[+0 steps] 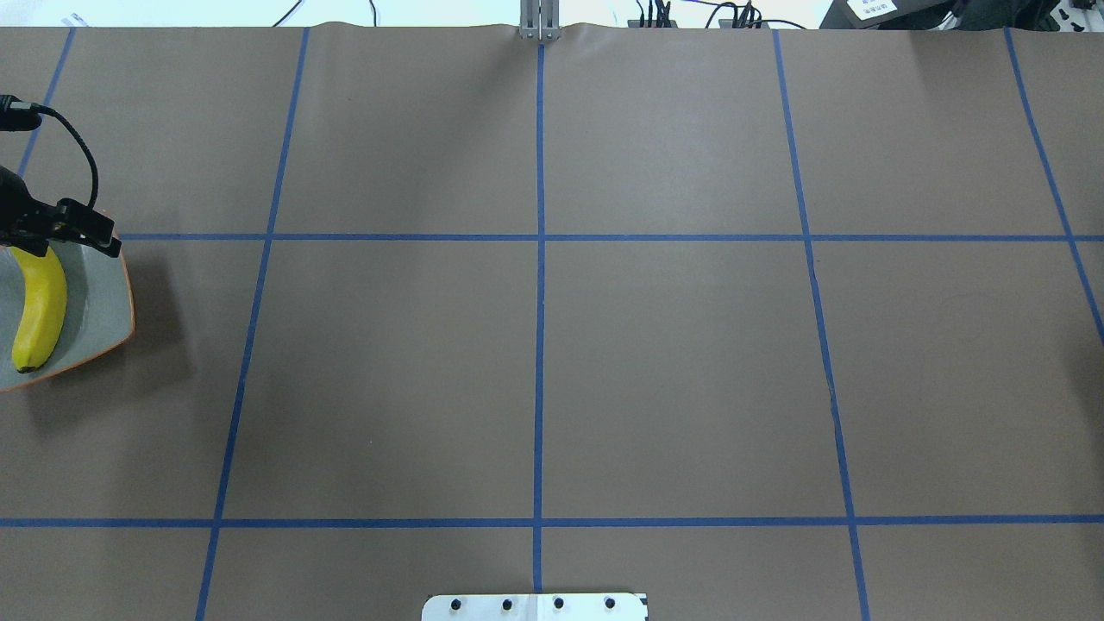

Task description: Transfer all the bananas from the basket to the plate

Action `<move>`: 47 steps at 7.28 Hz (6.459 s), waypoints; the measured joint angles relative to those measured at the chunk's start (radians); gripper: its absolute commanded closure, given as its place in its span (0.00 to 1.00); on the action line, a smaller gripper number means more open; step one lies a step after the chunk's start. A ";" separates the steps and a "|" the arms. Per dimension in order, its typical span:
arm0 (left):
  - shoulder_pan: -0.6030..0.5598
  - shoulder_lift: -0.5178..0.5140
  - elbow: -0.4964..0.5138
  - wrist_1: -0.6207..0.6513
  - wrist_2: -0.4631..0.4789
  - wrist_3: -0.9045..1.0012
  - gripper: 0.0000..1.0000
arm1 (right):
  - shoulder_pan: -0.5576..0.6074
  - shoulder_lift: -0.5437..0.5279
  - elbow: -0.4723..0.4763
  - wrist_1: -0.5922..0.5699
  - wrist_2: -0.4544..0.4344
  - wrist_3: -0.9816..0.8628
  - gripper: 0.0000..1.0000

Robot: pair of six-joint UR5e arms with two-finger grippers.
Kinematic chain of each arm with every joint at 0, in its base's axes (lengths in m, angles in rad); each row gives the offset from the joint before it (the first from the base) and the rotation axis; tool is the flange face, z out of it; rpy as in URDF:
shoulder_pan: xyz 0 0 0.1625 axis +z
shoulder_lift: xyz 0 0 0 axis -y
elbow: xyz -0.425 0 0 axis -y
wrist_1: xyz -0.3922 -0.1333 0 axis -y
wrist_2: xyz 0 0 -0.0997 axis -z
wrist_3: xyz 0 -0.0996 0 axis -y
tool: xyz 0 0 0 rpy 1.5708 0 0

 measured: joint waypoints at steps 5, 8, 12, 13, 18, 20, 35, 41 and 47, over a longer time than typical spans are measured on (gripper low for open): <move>0.000 0.000 -0.004 -0.001 0.000 -0.002 0.01 | -0.027 -0.003 -0.002 -0.012 0.050 -0.030 0.23; 0.000 0.001 -0.009 -0.001 -0.001 -0.002 0.01 | -0.036 -0.011 -0.004 -0.012 0.046 -0.090 0.77; 0.000 0.001 -0.021 -0.002 -0.001 -0.024 0.01 | -0.019 -0.013 0.012 -0.010 0.065 -0.155 1.00; 0.000 0.001 -0.026 -0.002 -0.002 -0.033 0.01 | 0.007 -0.015 0.039 -0.015 0.100 -0.162 1.00; 0.044 -0.140 -0.025 -0.006 -0.045 -0.199 0.00 | 0.054 0.048 0.236 -0.200 0.374 0.147 1.00; 0.143 -0.291 -0.016 -0.011 -0.069 -0.342 0.00 | -0.079 0.154 0.244 -0.113 0.462 0.490 1.00; 0.463 -0.697 0.188 -0.407 -0.033 -0.550 0.01 | -0.691 0.738 0.237 0.105 0.181 1.341 1.00; 0.469 -0.704 0.192 -0.433 -0.031 -0.580 0.10 | -0.701 0.738 0.239 0.212 0.185 1.458 1.00; 0.481 -0.704 0.195 -0.451 -0.031 -0.605 1.00 | -0.704 0.738 0.237 0.265 0.189 1.495 1.00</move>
